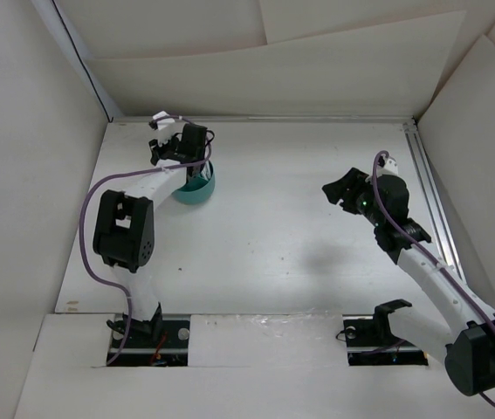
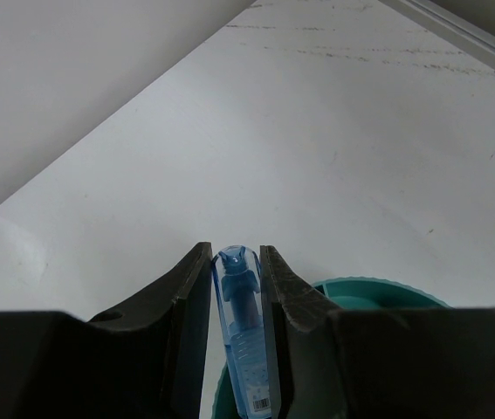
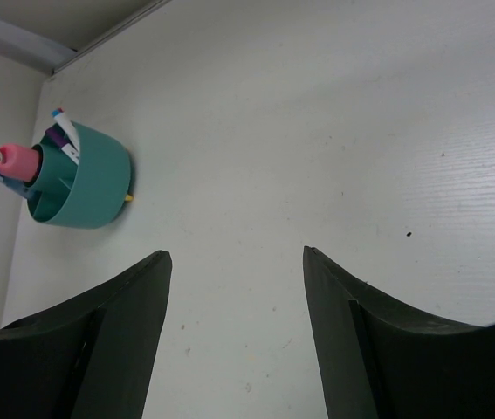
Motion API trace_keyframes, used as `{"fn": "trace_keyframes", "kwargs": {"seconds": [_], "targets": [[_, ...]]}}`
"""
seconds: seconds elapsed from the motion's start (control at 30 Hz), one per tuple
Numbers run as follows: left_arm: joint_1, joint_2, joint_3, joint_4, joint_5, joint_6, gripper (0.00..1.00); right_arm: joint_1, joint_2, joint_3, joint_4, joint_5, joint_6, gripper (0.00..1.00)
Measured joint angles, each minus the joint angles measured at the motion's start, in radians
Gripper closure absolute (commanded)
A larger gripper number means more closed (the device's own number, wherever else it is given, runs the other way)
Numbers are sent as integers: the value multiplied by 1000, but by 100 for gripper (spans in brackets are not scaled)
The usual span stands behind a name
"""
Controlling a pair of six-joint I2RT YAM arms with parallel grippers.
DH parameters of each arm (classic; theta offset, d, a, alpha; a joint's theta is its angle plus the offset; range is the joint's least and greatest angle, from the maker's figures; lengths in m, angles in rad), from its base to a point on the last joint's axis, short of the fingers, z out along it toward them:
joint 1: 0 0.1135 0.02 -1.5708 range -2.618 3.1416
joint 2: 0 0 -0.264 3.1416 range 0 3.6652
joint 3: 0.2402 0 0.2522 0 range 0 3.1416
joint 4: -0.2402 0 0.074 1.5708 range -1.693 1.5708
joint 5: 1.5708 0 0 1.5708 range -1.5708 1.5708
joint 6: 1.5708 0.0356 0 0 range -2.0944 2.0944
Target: Sort the stationery into containers
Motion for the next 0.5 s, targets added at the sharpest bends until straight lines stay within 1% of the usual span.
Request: {"fn": "trace_keyframes", "kwargs": {"seconds": [0.1,0.2,0.27,0.5], "targets": [[0,6,5,-3,-5,0,85,0,0,0,0,0,0,32],[-2,6,11,-10,-8,0,75,0,0,0,0,0,0,32],[-3,6,13,-11,-12,0,71,0,0,0,0,0,0,32],[-10,6,13,-11,-14,-1,70,0,-10,0,1,0,0,32]]}}
